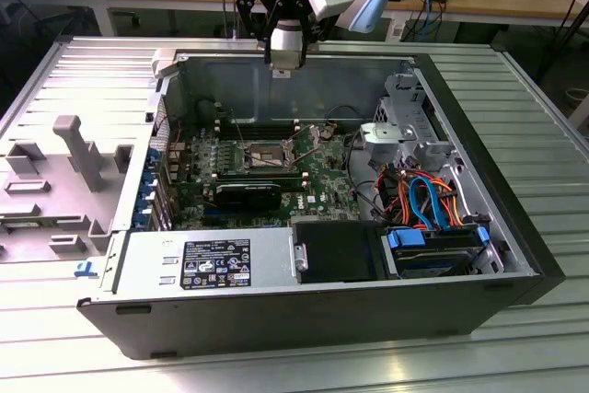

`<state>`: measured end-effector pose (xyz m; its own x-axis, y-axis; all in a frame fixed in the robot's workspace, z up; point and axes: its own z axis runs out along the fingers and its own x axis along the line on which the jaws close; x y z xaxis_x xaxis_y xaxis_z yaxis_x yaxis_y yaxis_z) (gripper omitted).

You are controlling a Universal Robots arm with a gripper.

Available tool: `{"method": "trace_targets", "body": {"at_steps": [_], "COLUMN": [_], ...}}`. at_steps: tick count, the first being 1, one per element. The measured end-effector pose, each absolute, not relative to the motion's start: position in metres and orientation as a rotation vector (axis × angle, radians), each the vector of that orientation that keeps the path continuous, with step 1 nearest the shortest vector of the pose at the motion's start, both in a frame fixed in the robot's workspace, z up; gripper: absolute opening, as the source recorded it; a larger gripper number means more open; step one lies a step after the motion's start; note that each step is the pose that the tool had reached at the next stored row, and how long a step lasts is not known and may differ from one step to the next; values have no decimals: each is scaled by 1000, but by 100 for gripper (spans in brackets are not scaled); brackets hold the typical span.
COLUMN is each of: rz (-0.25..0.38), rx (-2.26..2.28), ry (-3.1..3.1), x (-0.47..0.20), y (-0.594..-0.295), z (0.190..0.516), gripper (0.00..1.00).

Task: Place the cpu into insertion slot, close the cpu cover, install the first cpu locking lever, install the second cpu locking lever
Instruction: 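Place the cpu into insertion slot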

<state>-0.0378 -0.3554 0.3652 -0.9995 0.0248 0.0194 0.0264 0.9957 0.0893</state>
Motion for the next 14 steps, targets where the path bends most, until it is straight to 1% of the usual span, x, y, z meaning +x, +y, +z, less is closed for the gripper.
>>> {"method": "trace_targets", "body": {"at_steps": [14], "rz": [-140], "rx": [-40], "ry": [-3120], "x": [-38], "y": [-357], "z": [360], "gripper": [54]}}
